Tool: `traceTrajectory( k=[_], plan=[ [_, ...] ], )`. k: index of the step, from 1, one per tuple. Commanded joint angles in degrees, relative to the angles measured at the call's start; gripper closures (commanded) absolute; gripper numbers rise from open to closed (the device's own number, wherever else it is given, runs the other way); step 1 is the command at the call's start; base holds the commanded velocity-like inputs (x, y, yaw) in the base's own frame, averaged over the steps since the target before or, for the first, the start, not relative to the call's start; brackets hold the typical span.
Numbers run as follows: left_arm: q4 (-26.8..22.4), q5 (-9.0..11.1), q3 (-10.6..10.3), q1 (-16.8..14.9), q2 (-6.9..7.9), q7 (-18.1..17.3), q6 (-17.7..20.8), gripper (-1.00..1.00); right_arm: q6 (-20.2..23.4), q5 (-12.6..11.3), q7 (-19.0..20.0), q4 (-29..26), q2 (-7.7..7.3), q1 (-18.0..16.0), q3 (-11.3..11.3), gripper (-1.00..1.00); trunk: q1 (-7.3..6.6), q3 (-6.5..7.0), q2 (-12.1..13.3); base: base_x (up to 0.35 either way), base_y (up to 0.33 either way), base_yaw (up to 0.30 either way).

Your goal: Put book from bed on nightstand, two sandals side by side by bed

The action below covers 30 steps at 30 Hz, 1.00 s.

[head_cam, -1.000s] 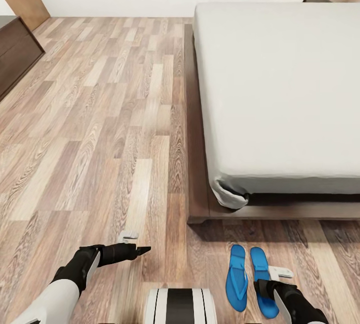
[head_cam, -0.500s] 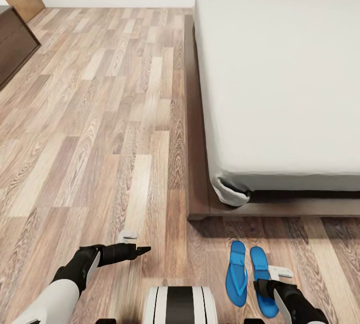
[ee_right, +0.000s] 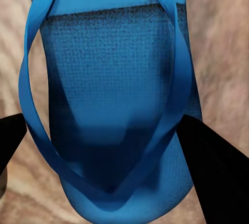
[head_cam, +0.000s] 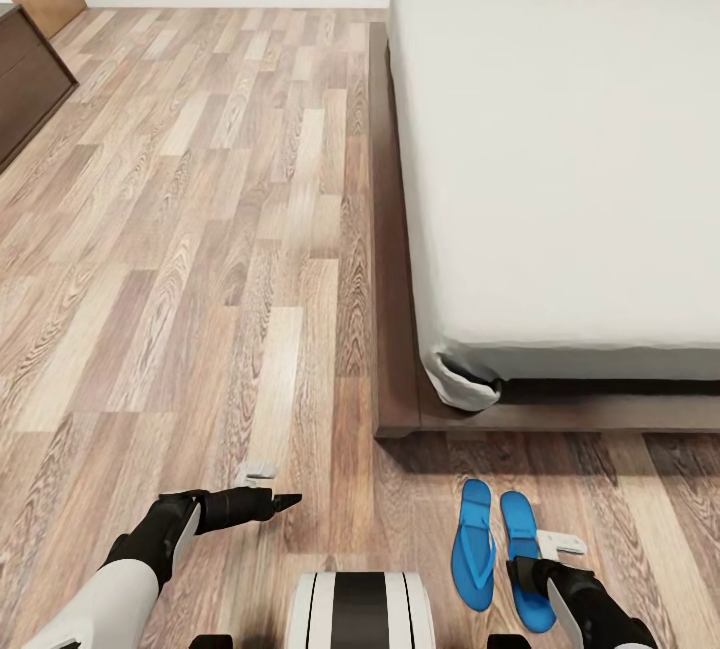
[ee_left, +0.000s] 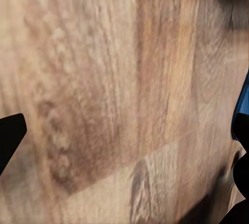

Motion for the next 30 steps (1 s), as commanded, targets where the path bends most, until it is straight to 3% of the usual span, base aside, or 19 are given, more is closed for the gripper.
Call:
traceTrajectory(
  k=[1,22,25,30],
  plan=[
    [-0.1,-0.4,0.5,0.0,-0.07,-0.4,0.5,-1.0,1.4,1.4,0.1,0.0,0.05,0.0,-0.6,1.0,0.03,-0.03,0.0,0.0,0.0,0.0],
    [-0.1,-0.4,0.4,0.0,-0.07,-0.4,0.5,-1.0,1.4,1.4,0.1,0.0,0.04,0.0,-0.6,1.0,0.03,-0.03,0.0,0.0,0.0,0.0],
    [-0.1,-0.4,0.4,0.0,-0.07,-0.4,0.5,-1.0,1.4,1.4,0.1,0.0,0.04,0.0,-0.6,1.0,-0.05,0.64,0.0,0.0,0.0,0.0],
    [-0.1,-0.4,0.4,0.0,-0.07,-0.4,0.5,-1.0,1.4,1.4,0.1,0.0,0.04,0.0,-0.6,1.0,-0.05,0.64,0.0,0.0,0.0,0.0]
  ],
)
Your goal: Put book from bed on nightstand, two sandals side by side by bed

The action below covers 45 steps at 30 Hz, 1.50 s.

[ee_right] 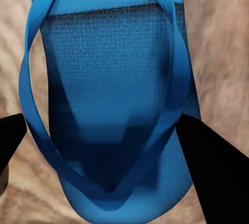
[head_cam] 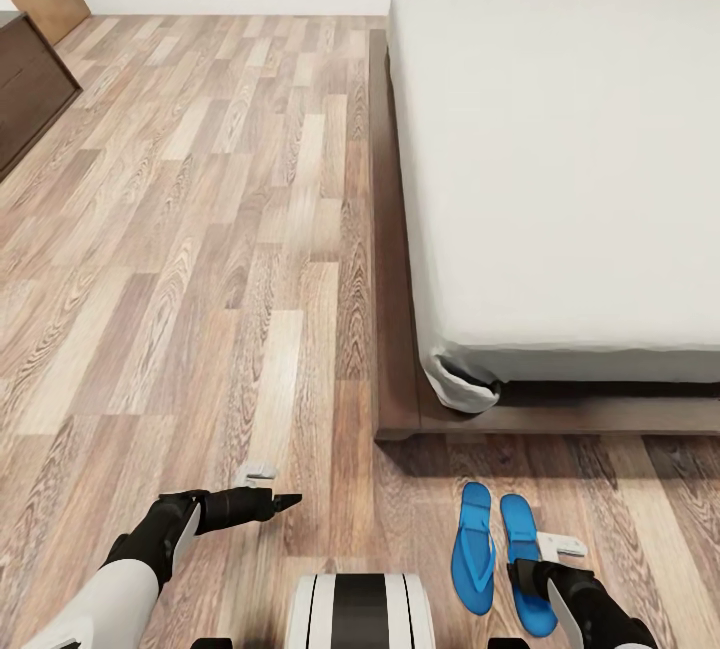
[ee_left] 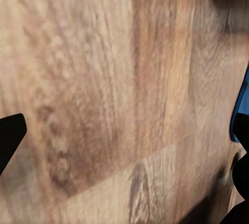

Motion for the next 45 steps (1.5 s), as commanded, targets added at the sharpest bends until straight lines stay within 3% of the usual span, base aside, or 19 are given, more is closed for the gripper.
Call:
traceTrajectory(
  k=[1,42,43,45],
  plan=[
    [-0.1,-0.4,0.5,0.0,-0.06,-0.4,0.5,-1.0,0.3,0.9,0.1,0.0,0.04,0.0,-0.4,1.0,0.0,-0.03,0.0,0.0,0.0,0.0],
    [-0.1,-0.4,0.5,0.0,-0.06,-0.4,0.5,-1.0,0.3,0.9,0.1,0.0,0.04,0.0,-0.4,1.0,-0.08,0.63,0.0,0.0,0.0,0.0],
    [-0.1,-0.4,0.5,0.0,-0.06,-0.4,0.5,-1.0,0.3,0.9,0.1,0.0,0.04,0.0,-0.4,-1.0,-0.08,0.63,0.0,0.0,0.0,0.0],
    [-0.1,-0.4,0.5,0.0,-0.06,-0.4,0.5,-1.0,0.3,0.9,0.1,0.0,0.04,0.0,-0.4,-1.0,-0.08,0.63,0.0,0.0,0.0,0.0]
  ],
)
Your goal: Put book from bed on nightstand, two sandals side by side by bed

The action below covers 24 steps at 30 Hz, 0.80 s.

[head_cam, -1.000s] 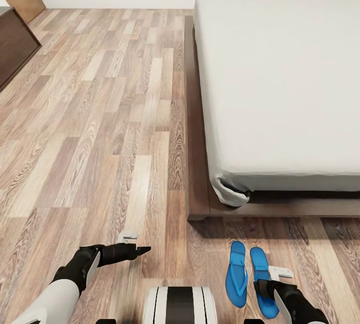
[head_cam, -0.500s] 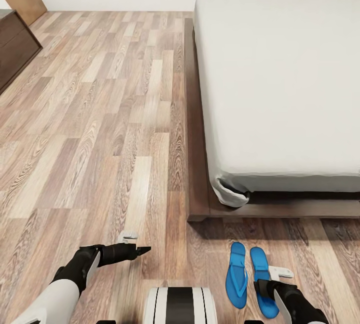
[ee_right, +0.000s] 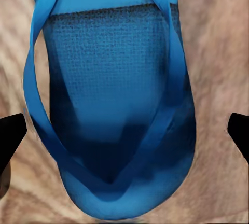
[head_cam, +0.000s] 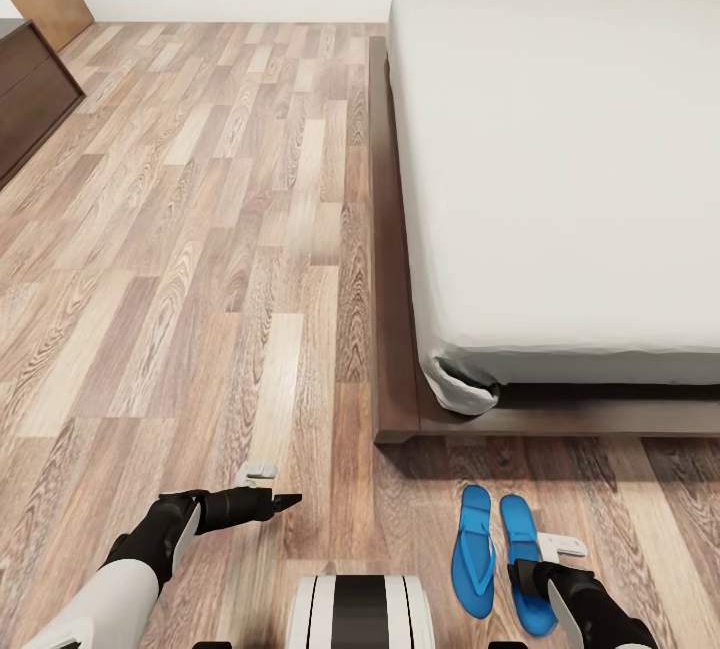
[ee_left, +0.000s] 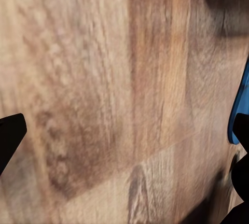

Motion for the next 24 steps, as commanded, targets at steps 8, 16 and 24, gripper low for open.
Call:
traceTrajectory(
  k=[8,16,24],
  plan=[
    [-0.1,-0.4,0.5,0.0,-0.06,-0.4,0.5,-1.0,0.3,0.5,0.1,-0.1,0.04,0.0,-0.3,-1.0,-0.01,-0.03,0.0,0.0,0.0,0.0],
    [-0.1,-0.4,0.5,0.0,-0.06,-0.4,0.5,-1.0,0.3,0.5,0.1,-0.1,0.04,0.0,-0.2,-1.0,-0.01,-0.03,0.0,0.0,0.0,0.0],
    [-0.1,-0.4,0.4,0.0,-0.06,-0.4,0.5,-1.0,0.3,0.5,0.1,-0.1,0.04,0.0,-0.3,-1.0,-0.14,1.07,0.1,0.0,0.0,0.0]
  ],
)
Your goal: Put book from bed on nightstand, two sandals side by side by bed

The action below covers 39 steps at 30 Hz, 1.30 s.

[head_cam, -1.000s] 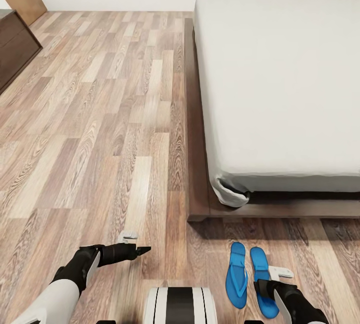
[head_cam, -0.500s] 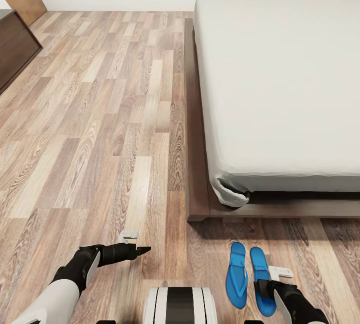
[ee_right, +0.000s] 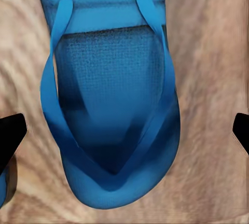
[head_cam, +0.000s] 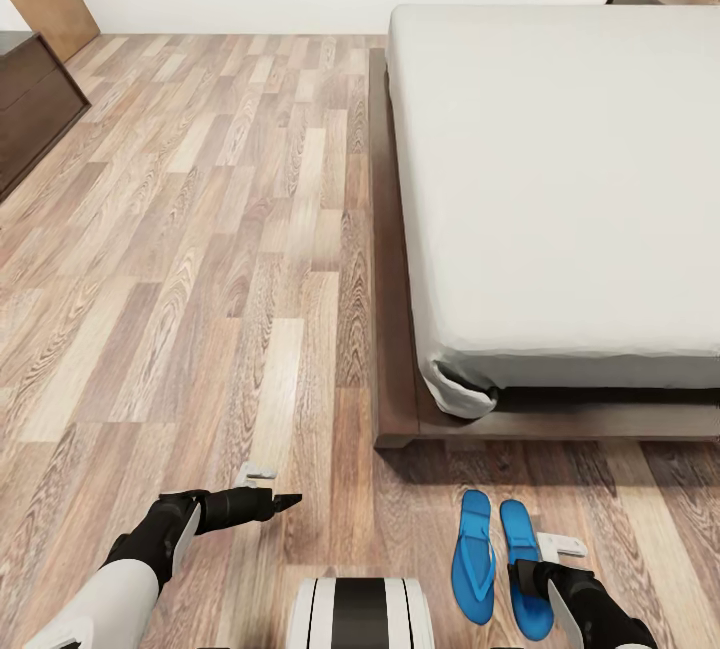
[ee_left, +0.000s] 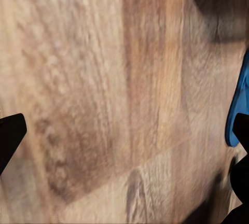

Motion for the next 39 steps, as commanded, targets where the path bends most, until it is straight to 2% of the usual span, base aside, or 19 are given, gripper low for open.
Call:
traceTrajectory(
  k=[1,29,34,39],
  plan=[
    [-0.1,-0.4,0.5,0.0,-0.06,-0.4,0.5,-1.0,0.3,0.5,0.1,-0.1,0.04,0.0,-0.3,-1.0,-0.03,0.2,0.0,0.0,0.0,0.0],
    [-0.1,-0.4,0.5,0.0,-0.06,-0.4,0.5,-1.0,0.1,0.5,0.3,-0.2,0.06,0.0,-0.3,-1.0,-0.75,6.4,0.4,0.0,0.0,0.0],
    [-0.1,-0.4,0.5,0.0,-0.06,-0.4,0.5,-1.0,-2.1,0.5,0.1,0.1,0.08,0.0,-0.4,-1.0,-0.88,7.51,0.4,0.0,0.0,0.0],
    [0.0,-0.4,0.5,0.0,-0.08,-0.4,0.5,-1.0,-2.1,0.4,0.0,0.4,0.09,0.0,-0.4,-1.0,-1.01,8.61,0.5,0.0,0.0,0.0]
  ],
)
